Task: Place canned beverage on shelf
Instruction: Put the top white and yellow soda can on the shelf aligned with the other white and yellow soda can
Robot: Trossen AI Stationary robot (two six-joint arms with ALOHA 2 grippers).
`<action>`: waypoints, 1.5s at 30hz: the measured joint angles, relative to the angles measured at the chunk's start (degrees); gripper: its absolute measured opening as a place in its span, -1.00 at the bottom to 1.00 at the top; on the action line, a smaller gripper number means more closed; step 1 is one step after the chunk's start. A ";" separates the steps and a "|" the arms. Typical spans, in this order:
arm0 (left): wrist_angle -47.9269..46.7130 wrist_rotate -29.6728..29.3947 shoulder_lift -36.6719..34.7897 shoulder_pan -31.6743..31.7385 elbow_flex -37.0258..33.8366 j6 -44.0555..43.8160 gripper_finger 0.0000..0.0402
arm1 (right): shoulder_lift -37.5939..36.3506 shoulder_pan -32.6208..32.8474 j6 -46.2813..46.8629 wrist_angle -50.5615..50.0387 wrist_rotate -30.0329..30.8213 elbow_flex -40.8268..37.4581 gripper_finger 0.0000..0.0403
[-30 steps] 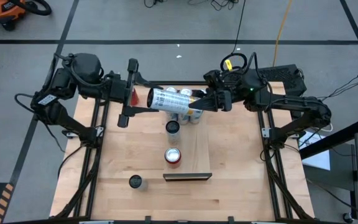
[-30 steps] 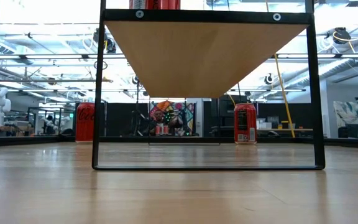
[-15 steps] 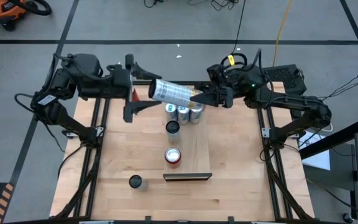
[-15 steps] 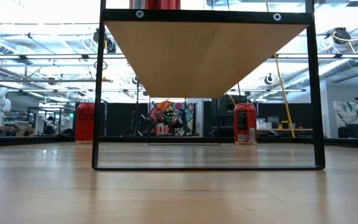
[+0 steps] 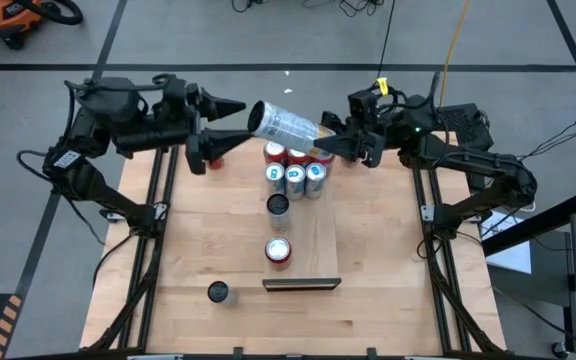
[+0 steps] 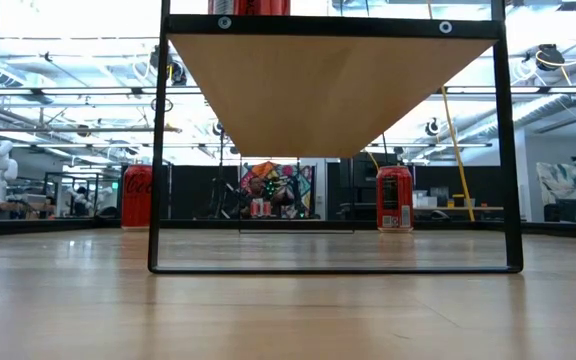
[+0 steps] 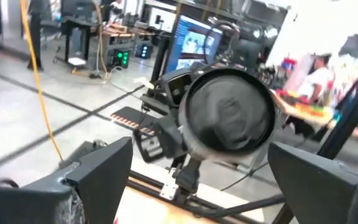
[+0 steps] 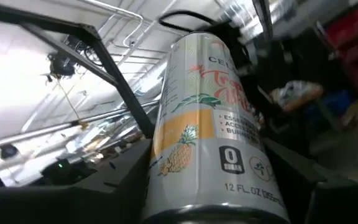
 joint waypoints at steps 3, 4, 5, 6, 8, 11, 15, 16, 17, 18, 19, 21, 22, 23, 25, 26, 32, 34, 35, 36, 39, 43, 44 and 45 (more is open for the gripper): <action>-0.15 -0.77 -0.41 -0.02 0.00 -4.47 0.87 | -0.60 -0.06 -5.30 0.64 0.54 0.00 0.13; -0.13 -1.24 -0.45 -0.02 0.00 -5.88 0.87 | -1.03 -0.05 -6.88 0.34 1.44 0.00 0.13; -0.13 -1.54 -0.47 -0.02 0.00 -7.17 0.87 | -1.20 -0.04 -8.83 0.14 2.31 0.00 0.14; -0.13 -1.69 -0.48 -0.02 0.00 -8.45 0.87 | -1.24 0.00 -10.96 0.49 3.12 0.00 0.14; 0.76 -1.81 -0.42 -0.02 -0.02 -12.12 0.87 | -1.70 0.00 -16.14 0.41 4.67 0.00 0.14; 5.59 -3.48 -0.25 0.09 -0.02 -16.50 0.87 | -2.20 -0.04 -26.70 0.50 6.31 0.00 0.13; 13.70 -4.10 0.72 0.09 0.00 -17.57 0.87 | -3.09 0.31 -37.98 0.46 9.95 0.07 0.14; 15.58 -4.10 1.09 0.09 0.00 -16.73 0.87 | -3.30 0.31 -40.07 0.35 10.91 0.09 0.14; 17.11 -4.10 1.55 0.09 0.00 -15.07 0.87 | -3.51 0.31 -42.20 -0.06 11.64 0.09 0.14; 18.77 -4.08 2.17 0.09 0.00 -12.85 0.87 | -3.56 0.28 -44.24 -0.15 12.68 0.09 0.14; 20.26 -4.08 2.61 0.09 0.00 -10.18 0.87 | -3.57 0.26 -46.31 -0.01 14.13 0.09 0.14; 22.24 -4.08 3.47 0.09 -0.02 -5.25 0.87 | -3.62 0.22 -49.87 0.02 16.04 0.09 0.14; 23.54 -4.08 4.11 0.09 0.00 -3.36 0.87 | -3.62 0.22 -51.22 0.02 17.05 0.09 0.14; 24.39 -4.08 4.57 0.09 0.00 -1.54 0.87 | -3.62 0.22 -52.44 -0.02 18.47 0.09 0.14; 24.80 -4.79 5.71 0.09 0.00 1.31 0.87 | -3.62 0.22 -54.78 -0.40 20.74 0.09 0.14; 25.27 -5.69 6.33 0.09 0.00 2.70 0.87 | -3.62 0.22 -55.75 -0.83 21.21 0.09 0.14; 25.48 -9.00 8.87 2.76 -0.04 4.90 0.96 | -3.62 0.22 -57.84 -2.58 21.70 0.09 0.14; 25.38 -10.24 9.77 3.83 -0.04 4.14 0.98 | -3.61 0.24 -58.10 -2.80 21.46 0.09 0.15; 25.32 -9.80 10.13 4.50 -0.04 3.49 0.98 | -3.60 0.26 -58.44 -3.05 21.53 0.09 0.15; 25.37 -8.74 10.43 5.07 -0.04 3.29 0.98 | -3.60 0.26 -58.91 -3.24 21.39 0.09 0.15; 27.68 -6.18 11.10 6.03 -0.04 3.30 0.97 | -3.60 0.26 -59.87 -3.81 21.31 0.09 0.15; 32.01 -5.26 11.76 6.56 -0.04 3.28 0.97 | -3.60 0.26 -61.24 -5.96 21.93 0.09 0.15; 32.53 -5.29 11.95 6.56 0.00 3.28 0.97 | -3.60 0.29 -61.27 -6.47 22.55 0.07 0.15; 32.46 -5.33 12.04 6.56 0.00 3.28 0.97 | -3.58 0.27 -61.27 -6.51 22.66 0.07 0.15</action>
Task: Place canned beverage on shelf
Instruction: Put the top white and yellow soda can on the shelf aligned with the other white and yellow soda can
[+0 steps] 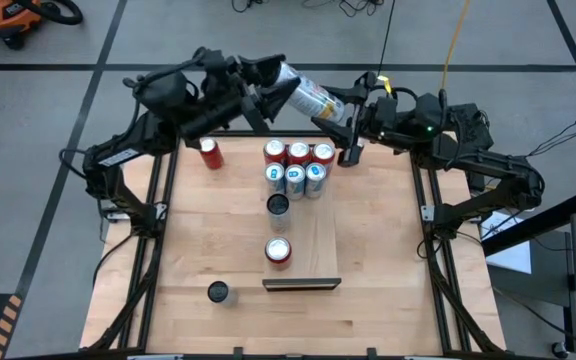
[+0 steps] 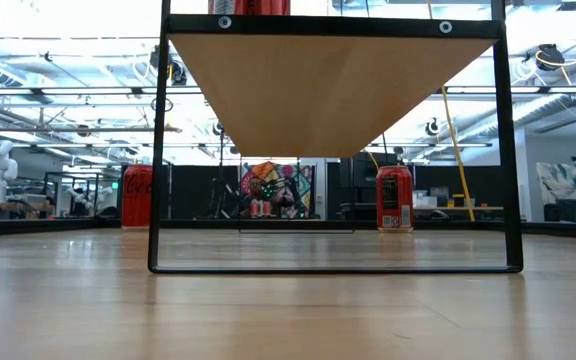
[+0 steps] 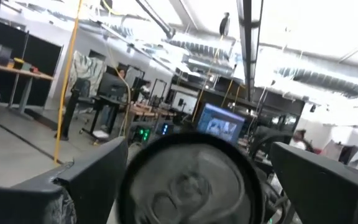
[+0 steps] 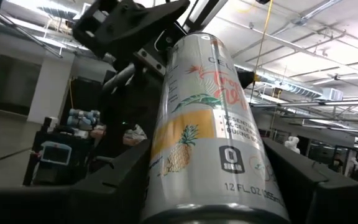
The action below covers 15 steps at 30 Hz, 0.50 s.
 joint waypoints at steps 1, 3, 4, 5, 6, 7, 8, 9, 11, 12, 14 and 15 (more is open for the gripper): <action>-0.26 -0.14 0.12 -0.04 0.00 -0.03 0.97 | 0.05 0.00 -0.02 -0.02 0.00 0.00 0.15; -0.55 -0.29 0.29 -0.07 -0.07 -0.09 0.96 | 0.05 0.00 -0.75 -0.01 0.13 0.00 0.15; -0.52 -0.38 0.29 -0.09 -0.07 -0.51 0.95 | 0.05 0.00 -1.07 0.06 0.14 0.00 0.15; -0.52 -0.41 0.25 -0.09 -0.07 -1.28 0.92 | 0.03 0.00 -1.25 0.06 0.15 0.00 0.15; -0.52 -0.43 0.17 -0.09 -0.07 -2.04 0.90 | 0.03 0.00 -1.28 0.06 0.15 0.00 0.15; -0.66 -0.53 0.08 -0.09 -0.07 -2.88 0.86 | 0.03 0.00 -1.33 0.03 0.15 0.00 0.15; -0.94 -0.80 0.05 -0.09 -0.04 -3.03 0.83 | 0.03 0.00 -1.50 -0.03 0.22 0.00 0.15; -1.38 -1.10 0.05 -0.09 -0.04 -3.07 0.79 | 0.03 0.00 -1.67 -0.06 0.52 0.00 0.15; -1.93 -1.48 0.14 -0.09 -0.04 -3.07 0.72 | 0.03 0.02 -2.50 -0.04 1.55 0.00 0.15; -1.91 -1.51 0.17 -0.09 -0.04 -3.09 0.68 | 0.03 0.02 -2.73 -0.04 1.57 0.00 0.15; -1.92 -1.74 0.18 -0.09 -0.04 -3.52 0.60 | 0.03 0.00 -3.17 -0.07 1.60 0.00 0.16; -1.90 -1.91 0.18 -0.09 -0.04 -4.21 0.56 | 0.03 0.00 -3.63 -0.21 1.67 0.00 0.16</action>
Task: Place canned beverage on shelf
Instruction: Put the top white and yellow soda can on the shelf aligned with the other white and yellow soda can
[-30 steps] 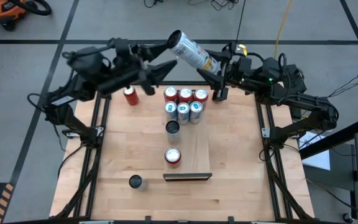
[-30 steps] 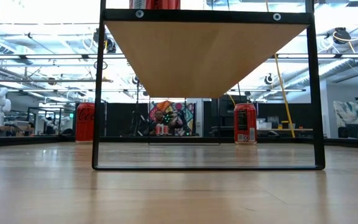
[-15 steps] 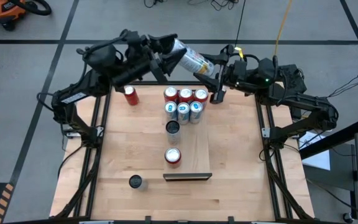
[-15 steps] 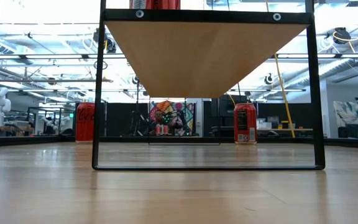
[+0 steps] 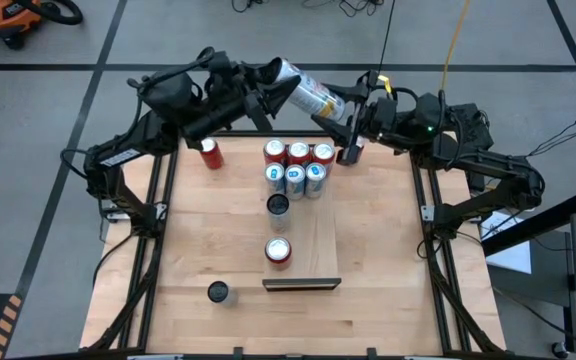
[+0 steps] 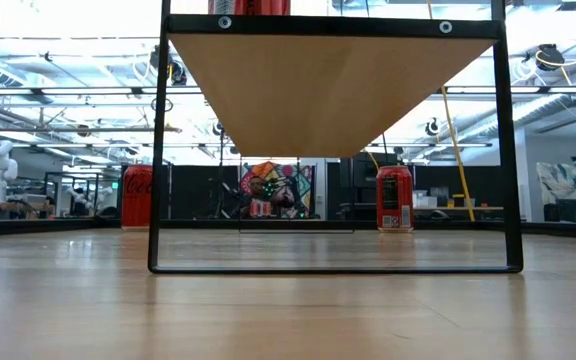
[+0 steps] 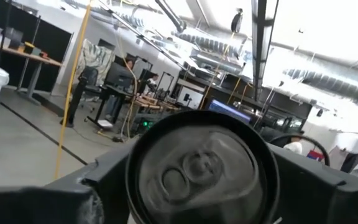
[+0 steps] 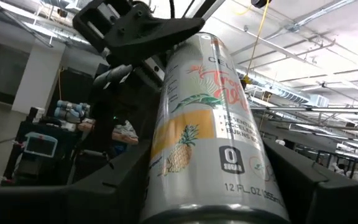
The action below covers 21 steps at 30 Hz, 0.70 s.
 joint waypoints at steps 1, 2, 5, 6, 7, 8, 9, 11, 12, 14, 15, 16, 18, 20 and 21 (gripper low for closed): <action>-0.05 -0.03 -0.02 0.00 0.00 -0.64 0.52 | 0.00 0.00 -0.49 -0.14 -0.05 0.00 0.16; -0.11 -0.17 -0.04 0.00 0.00 -1.37 0.49 | 0.00 0.00 -0.73 -0.19 -0.07 0.00 0.16; -1.07 -0.25 -0.08 0.04 0.00 -1.80 0.37 | -0.04 0.00 -0.88 -0.97 -0.10 0.00 0.16; -1.38 -0.25 -0.09 0.04 0.00 -1.70 0.34 | -0.07 0.00 -0.85 -1.17 -0.11 0.00 0.16; -1.51 -0.23 -0.11 0.04 0.00 -1.64 0.30 | -0.07 0.00 -0.89 -1.28 -0.12 0.00 0.16; -1.53 -0.25 -0.11 0.04 0.00 -1.64 0.28 | -0.10 0.00 -0.90 -1.37 -0.10 0.00 0.16; -1.56 -0.25 -0.11 0.04 0.00 -1.64 0.26 | -0.11 0.00 -0.90 -1.45 -0.07 0.00 0.16; -1.57 -0.25 -0.11 0.04 0.00 -1.66 0.25 | -0.11 0.00 -0.90 -1.48 -0.07 0.00 0.16; -1.57 -0.25 -0.11 0.04 0.00 -1.66 0.25 | -0.12 0.00 -0.90 -1.48 -0.10 0.00 0.16; -1.55 -0.24 -0.11 0.02 0.00 -1.67 0.26 | -0.12 0.00 -0.83 -1.48 -0.12 0.00 0.16; -1.55 -0.25 -0.11 0.02 0.00 -1.76 0.26 | -0.11 0.00 -0.53 -1.45 -0.12 0.00 0.16; -1.55 -0.27 -0.11 0.02 0.00 -1.84 0.26 | -0.11 0.00 -0.10 -1.45 -0.12 0.00 0.17; -1.56 -0.40 -0.11 0.02 0.00 -2.08 0.26 | -0.13 0.00 0.88 -1.45 -0.12 0.00 0.20; -1.55 -0.44 -0.11 0.02 0.00 -2.27 0.26 | -0.11 0.00 1.92 -1.45 -0.26 0.00 0.24; -1.55 -0.44 -0.11 0.02 0.00 -2.29 0.26 | -0.11 0.03 2.50 -1.46 -0.29 0.00 0.26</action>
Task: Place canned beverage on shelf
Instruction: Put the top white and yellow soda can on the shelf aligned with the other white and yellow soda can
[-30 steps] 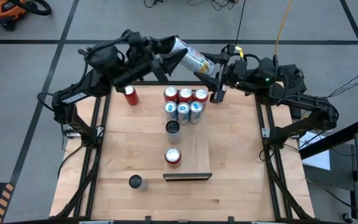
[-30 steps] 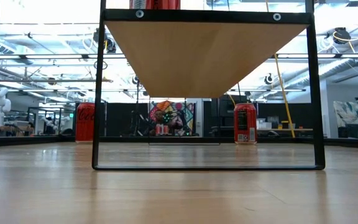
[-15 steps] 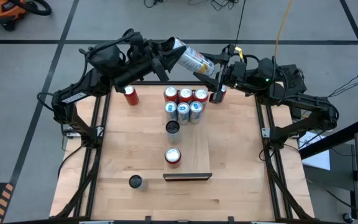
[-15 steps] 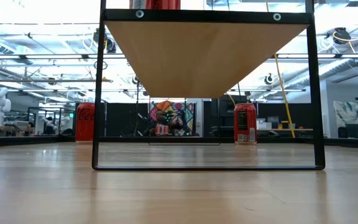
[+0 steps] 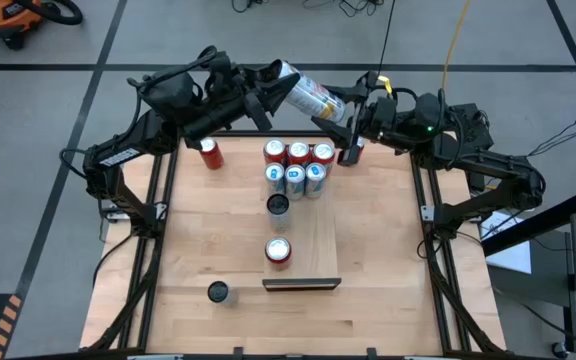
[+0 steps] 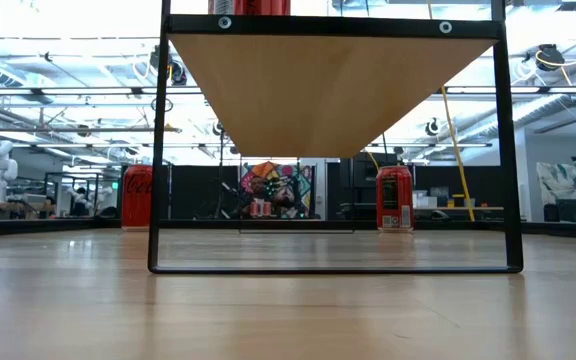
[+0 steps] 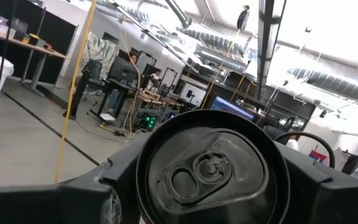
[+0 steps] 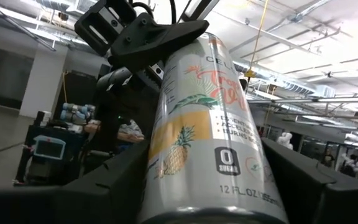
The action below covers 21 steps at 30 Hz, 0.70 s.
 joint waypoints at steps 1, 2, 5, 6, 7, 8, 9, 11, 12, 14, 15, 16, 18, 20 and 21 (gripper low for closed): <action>0.00 0.00 0.00 0.00 0.00 0.01 0.26 | 0.00 0.13 0.67 0.00 -0.03 0.00 0.29; 0.00 0.07 0.00 0.00 0.00 0.08 0.26 | 0.00 0.15 1.35 -0.01 -0.08 0.00 0.31; -0.01 1.41 -0.15 -0.02 0.00 0.55 0.26 | -0.02 0.17 4.38 -0.29 -0.40 0.00 0.38; -0.09 1.80 -0.20 -0.02 0.00 0.63 0.26 | -0.07 0.17 5.58 -0.49 -0.78 0.00 0.40; -0.11 2.31 -0.20 -0.06 0.00 0.63 0.26 | -0.08 0.17 6.87 -0.72 -1.60 0.00 0.41; -0.11 2.90 -0.22 -0.09 0.00 0.64 0.26 | -0.10 0.17 8.25 -0.99 -2.37 0.00 0.43; -0.11 3.62 -0.22 -0.09 0.00 0.77 0.26 | -0.13 0.17 9.72 -1.29 -3.37 0.00 0.45; -0.15 4.80 -0.22 -0.09 -0.02 1.67 0.26 | -0.24 0.16 13.38 -2.09 -5.74 0.01 0.47; -0.15 5.38 -0.22 -0.09 -0.02 2.29 0.26 | -0.33 0.15 15.59 -2.71 -7.04 0.00 0.48; -0.13 6.98 -0.22 -0.09 -0.02 3.35 0.26 | -0.42 0.16 20.27 -3.94 -9.37 0.02 0.50; -0.13 7.80 -0.24 -0.09 -0.02 3.86 0.26 | -0.46 0.17 22.70 -4.70 -10.60 0.02 0.51; -0.11 8.50 -0.24 -0.09 -0.02 4.46 0.26 | -0.46 0.17 25.14 -5.52 -11.95 0.02 0.51; -0.11 10.33 -0.26 -0.07 -0.02 5.65 0.26 | -0.64 0.17 30.06 -7.35 -14.79 0.02 0.52; -0.11 12.15 -0.27 -0.07 -0.02 6.74 0.26 | -0.70 0.17 34.58 -8.50 -17.54 0.02 0.52; -0.15 13.22 -0.28 -0.03 -0.02 7.08 0.26 | -0.76 0.17 36.91 -9.02 -18.91 0.02 0.52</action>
